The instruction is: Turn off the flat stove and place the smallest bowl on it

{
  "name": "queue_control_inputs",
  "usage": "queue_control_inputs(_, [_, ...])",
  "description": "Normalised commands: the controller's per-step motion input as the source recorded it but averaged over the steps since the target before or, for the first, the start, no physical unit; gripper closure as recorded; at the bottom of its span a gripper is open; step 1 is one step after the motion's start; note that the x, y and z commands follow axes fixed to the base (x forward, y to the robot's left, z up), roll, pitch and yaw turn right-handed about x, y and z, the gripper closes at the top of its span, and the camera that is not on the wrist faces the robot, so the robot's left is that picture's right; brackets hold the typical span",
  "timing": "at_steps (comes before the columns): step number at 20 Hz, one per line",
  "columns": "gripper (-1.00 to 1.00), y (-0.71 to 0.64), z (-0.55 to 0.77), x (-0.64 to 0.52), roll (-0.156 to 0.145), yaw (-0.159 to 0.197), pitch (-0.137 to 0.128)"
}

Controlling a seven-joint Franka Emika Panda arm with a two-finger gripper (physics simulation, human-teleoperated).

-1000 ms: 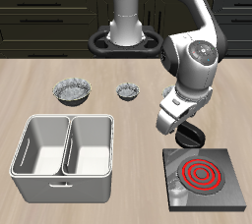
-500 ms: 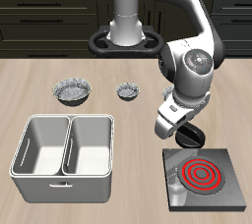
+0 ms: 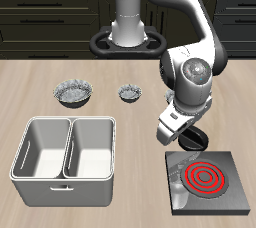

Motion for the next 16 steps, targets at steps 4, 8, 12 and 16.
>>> queue_control_inputs(4, [1.0, -0.06, 0.06, -0.04, 0.001, -0.03, 0.001])
queue_control_inputs(8, [1.0, -0.01, 0.11, -0.1, 0.019, -0.051, -0.007])
queue_control_inputs(12, [1.0, 0.01, 0.18, -0.04, 0.019, -0.052, -0.01])
queue_control_inputs(16, [1.0, 0.0, 0.28, 0.01, 0.009, -0.094, -0.048])
